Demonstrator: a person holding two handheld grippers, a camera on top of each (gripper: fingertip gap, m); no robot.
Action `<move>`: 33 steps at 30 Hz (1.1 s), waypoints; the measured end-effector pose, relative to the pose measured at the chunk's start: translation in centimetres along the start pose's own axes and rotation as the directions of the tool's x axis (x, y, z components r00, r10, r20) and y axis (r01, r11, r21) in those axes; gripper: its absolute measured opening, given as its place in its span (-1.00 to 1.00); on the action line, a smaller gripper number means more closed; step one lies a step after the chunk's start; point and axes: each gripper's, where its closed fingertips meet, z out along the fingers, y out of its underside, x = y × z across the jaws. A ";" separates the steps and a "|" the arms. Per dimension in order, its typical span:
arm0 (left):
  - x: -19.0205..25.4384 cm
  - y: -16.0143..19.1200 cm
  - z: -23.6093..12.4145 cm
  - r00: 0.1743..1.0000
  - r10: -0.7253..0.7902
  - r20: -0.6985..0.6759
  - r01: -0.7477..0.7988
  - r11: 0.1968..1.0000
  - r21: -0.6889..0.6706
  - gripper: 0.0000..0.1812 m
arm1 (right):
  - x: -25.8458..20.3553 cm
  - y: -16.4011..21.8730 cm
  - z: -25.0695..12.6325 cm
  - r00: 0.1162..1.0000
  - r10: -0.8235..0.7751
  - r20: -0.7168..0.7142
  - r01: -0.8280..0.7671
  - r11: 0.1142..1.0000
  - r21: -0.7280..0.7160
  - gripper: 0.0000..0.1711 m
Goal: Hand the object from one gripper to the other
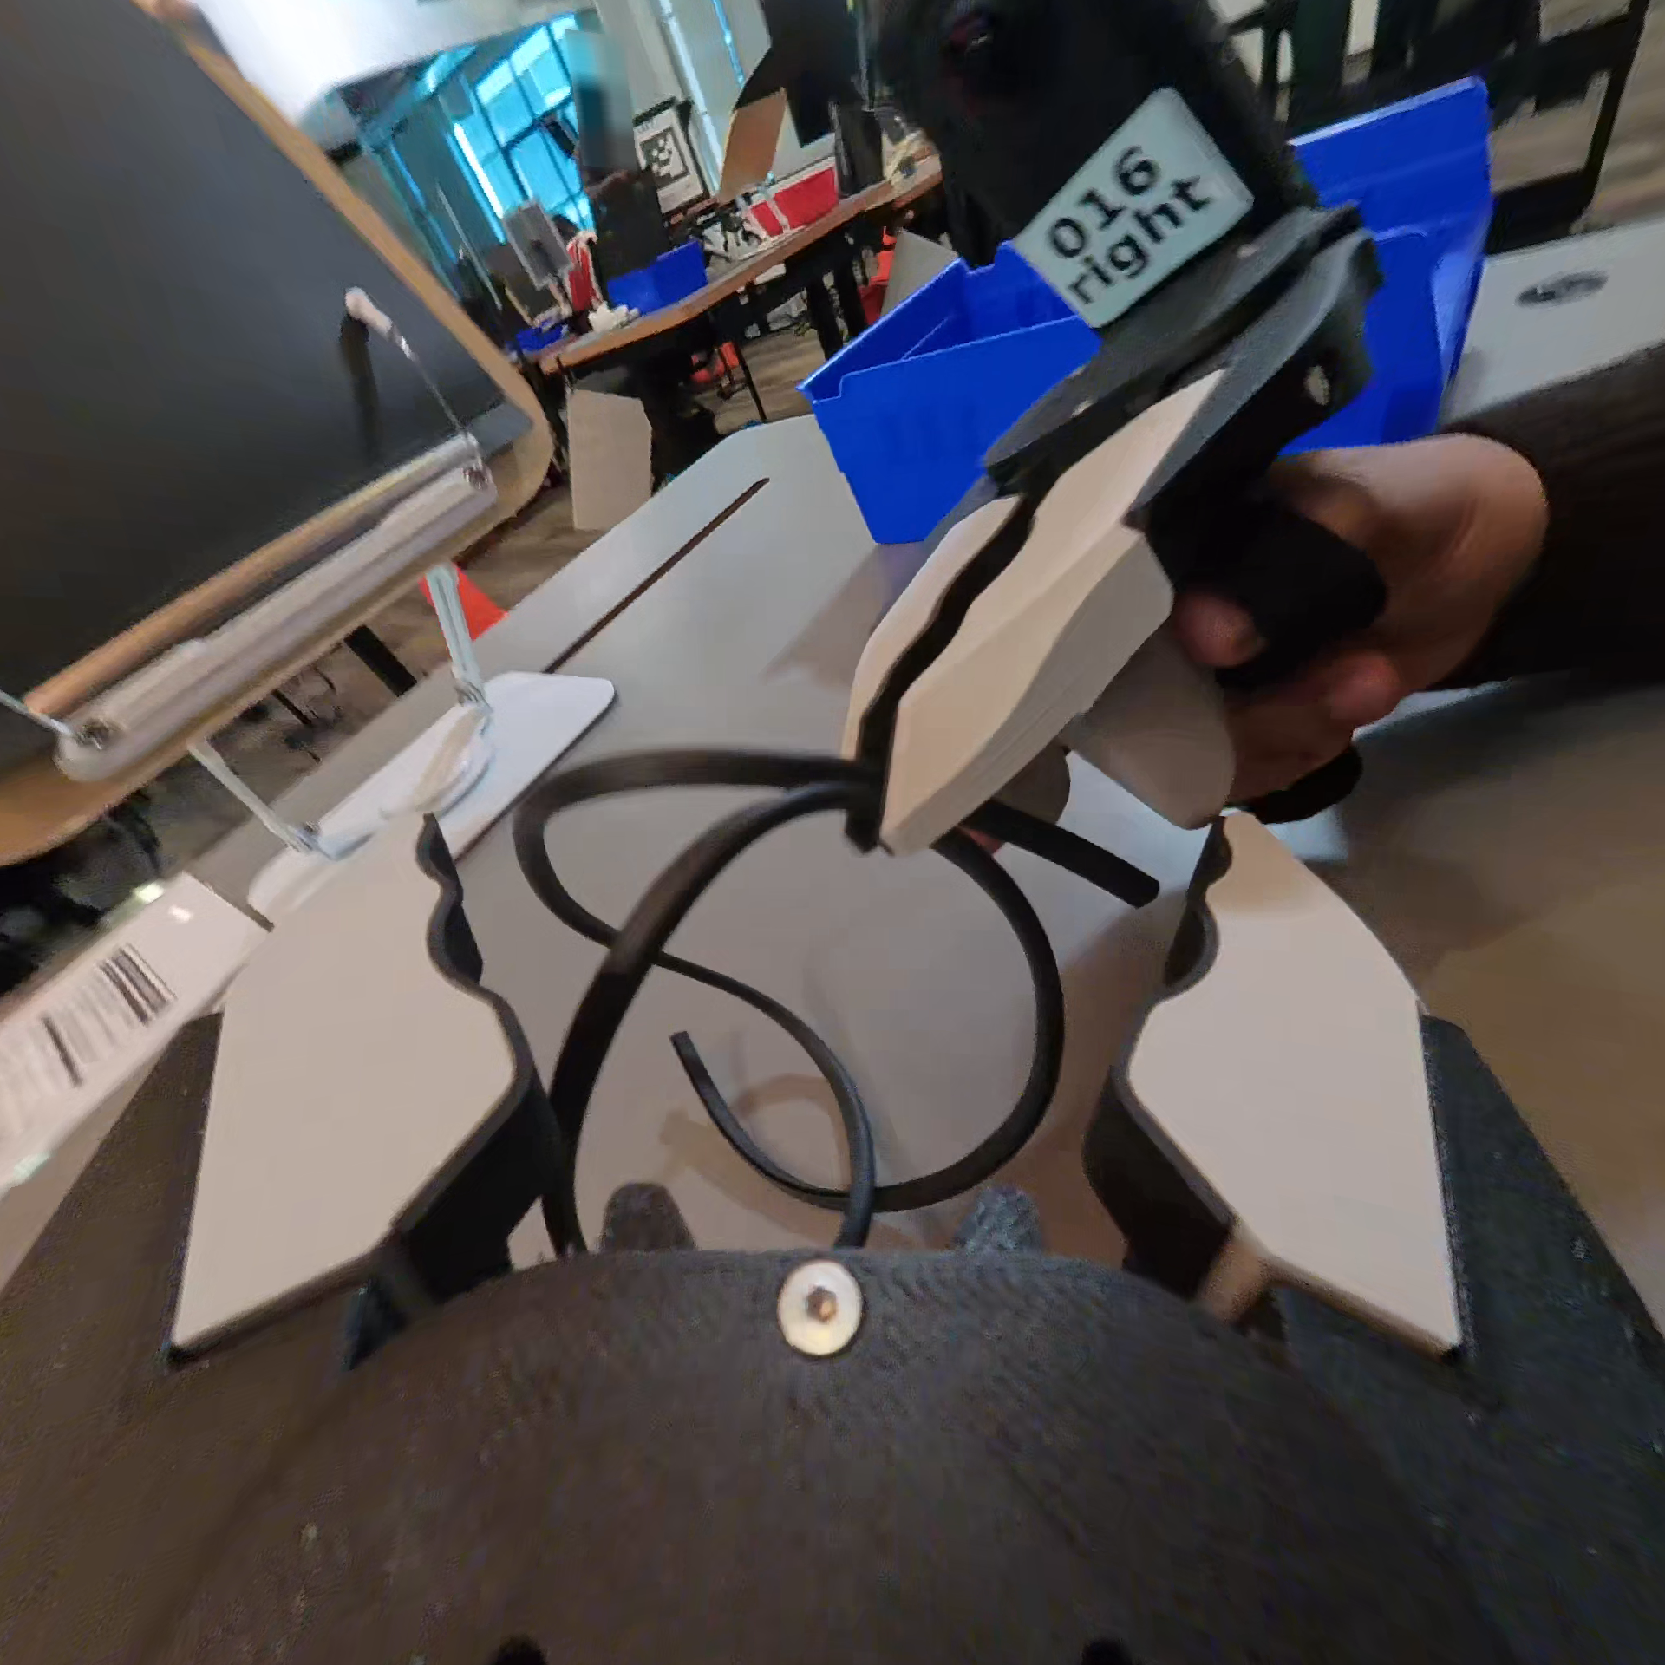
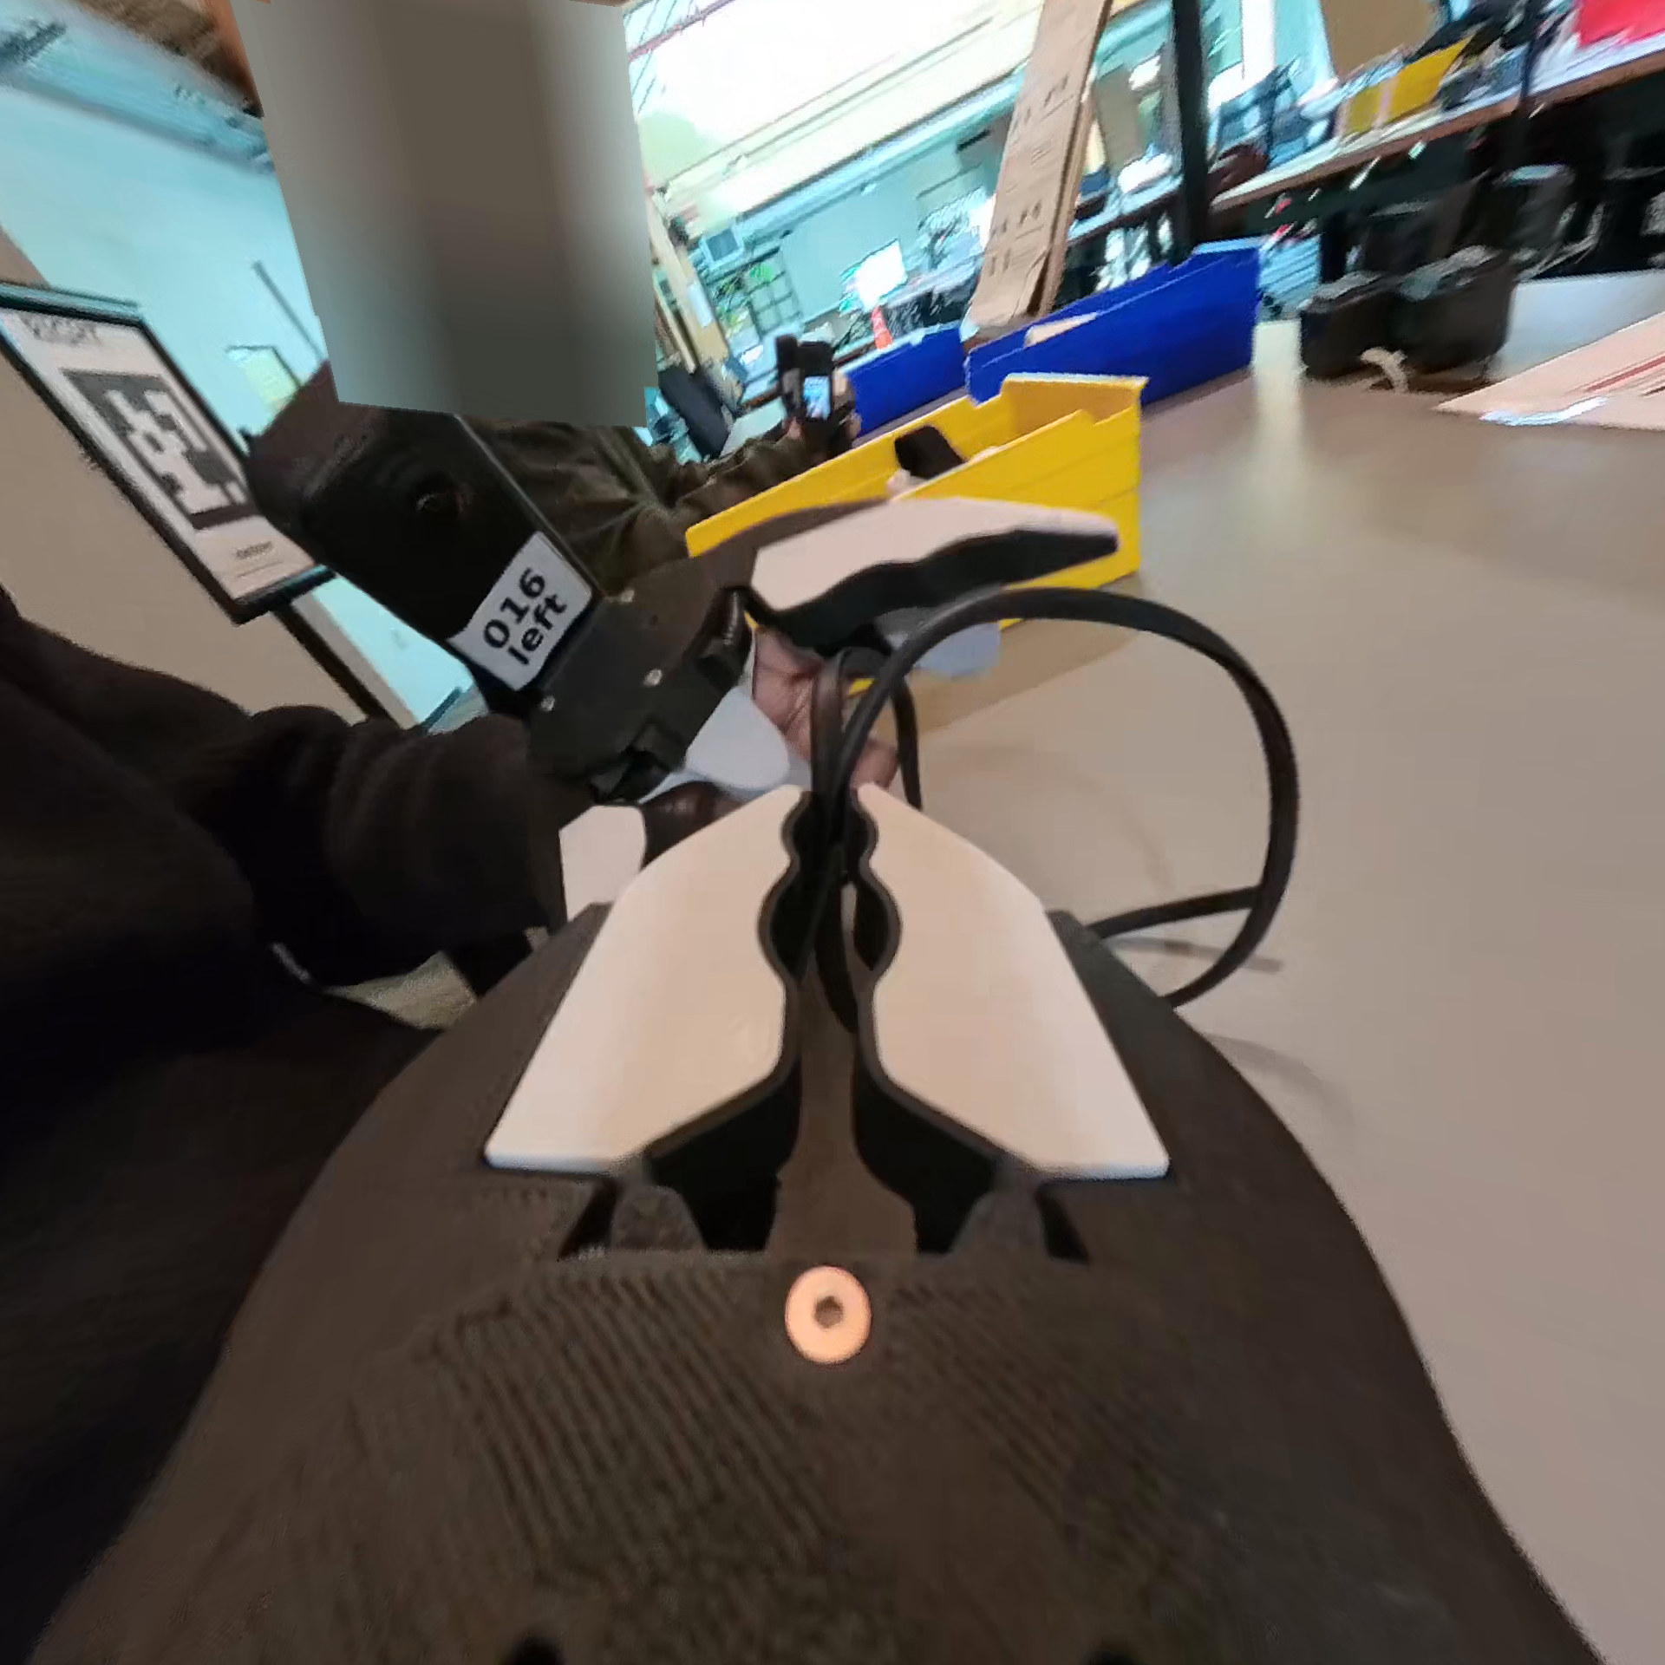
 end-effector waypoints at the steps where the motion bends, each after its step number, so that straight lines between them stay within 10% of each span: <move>1: 0.2 -0.2 -0.1 0.999 0.048 0.005 -0.048 0.999 0.010 0.64 | -0.2 0.4 0.1 1.000 0.005 0.014 -0.004 1.000 -0.025 -0.92; 8: 2.7 1.0 0.3 0.959 0.279 -0.051 -0.282 0.958 -0.045 0.57 | -2.4 1.6 0.6 0.989 0.033 0.145 -0.017 0.993 -0.117 -0.93; 21: 1.7 0.3 -0.7 0.995 0.029 -0.096 -0.032 0.999 -0.035 -0.95 | -2.5 -2.2 -1.3 0.978 0.052 0.204 -0.079 0.989 0.128 -0.92; 29: 1.9 0.5 -0.4 0.982 -0.107 -0.153 0.099 0.993 -0.061 -0.98 | -1.2 -2.6 -1.5 0.990 0.044 0.135 -0.069 0.981 0.184 -0.90; 33: 0.3 -0.2 -0.8 0.949 -0.279 -0.149 0.280 0.960 -0.013 -0.98 | 0.6 -4.1 -2.4 0.999 0.042 0.028 -0.049 0.949 0.313 -0.48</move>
